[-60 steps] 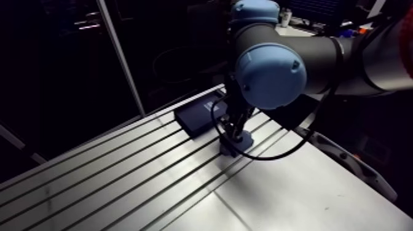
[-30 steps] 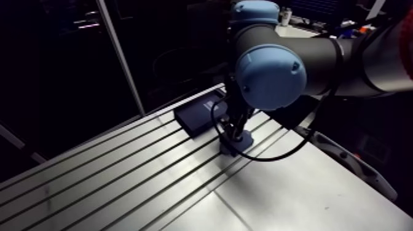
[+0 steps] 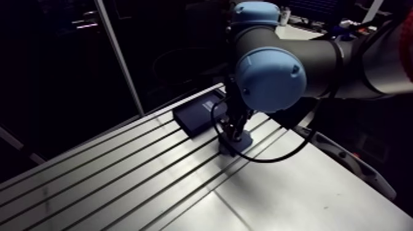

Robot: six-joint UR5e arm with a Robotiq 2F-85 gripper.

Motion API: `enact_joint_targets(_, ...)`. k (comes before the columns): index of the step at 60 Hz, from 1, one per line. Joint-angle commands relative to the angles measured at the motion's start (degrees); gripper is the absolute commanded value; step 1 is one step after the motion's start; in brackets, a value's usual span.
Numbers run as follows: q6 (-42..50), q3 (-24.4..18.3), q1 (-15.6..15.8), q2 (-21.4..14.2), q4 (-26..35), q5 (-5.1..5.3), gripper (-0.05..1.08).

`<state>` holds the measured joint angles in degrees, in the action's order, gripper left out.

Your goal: Pick up the bearing and press it into the housing until flush.

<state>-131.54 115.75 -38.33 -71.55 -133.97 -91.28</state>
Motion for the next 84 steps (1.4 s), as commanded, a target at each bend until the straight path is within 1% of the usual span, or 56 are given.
enact_joint_targets(1,-0.1,0.0,-0.1,0.0,0.0,0.0,0.74)
enact_joint_targets(47,-0.2,0.5,0.0,0.1,0.0,0.0,0.74)
enact_joint_targets(64,-1.1,0.6,-0.5,0.1,0.0,-0.09,0.74)
enact_joint_targets(70,-1.0,0.7,-0.5,0.0,-0.1,-0.09,0.71)
enact_joint_targets(71,-0.9,0.7,-0.6,0.0,-0.1,-0.09,0.65)
enact_joint_targets(72,-0.9,0.7,-0.6,0.0,-0.1,-0.09,0.65)
enact_joint_targets(73,-1.0,0.7,-0.6,0.0,0.0,-0.09,0.42)
enact_joint_targets(74,-1.0,0.7,-0.6,0.0,0.0,-0.09,0.42)
enact_joint_targets(75,-1.1,0.7,-0.5,0.0,0.0,-0.09,0.09)
enact_joint_targets(76,-1.1,0.7,-0.5,0.0,0.0,-0.09,0.09)
enact_joint_targets(77,-1.1,0.7,-0.5,0.0,0.0,-0.09,0.02)
enact_joint_targets(84,-1.2,0.7,-0.5,-0.4,0.0,0.16,0.0)
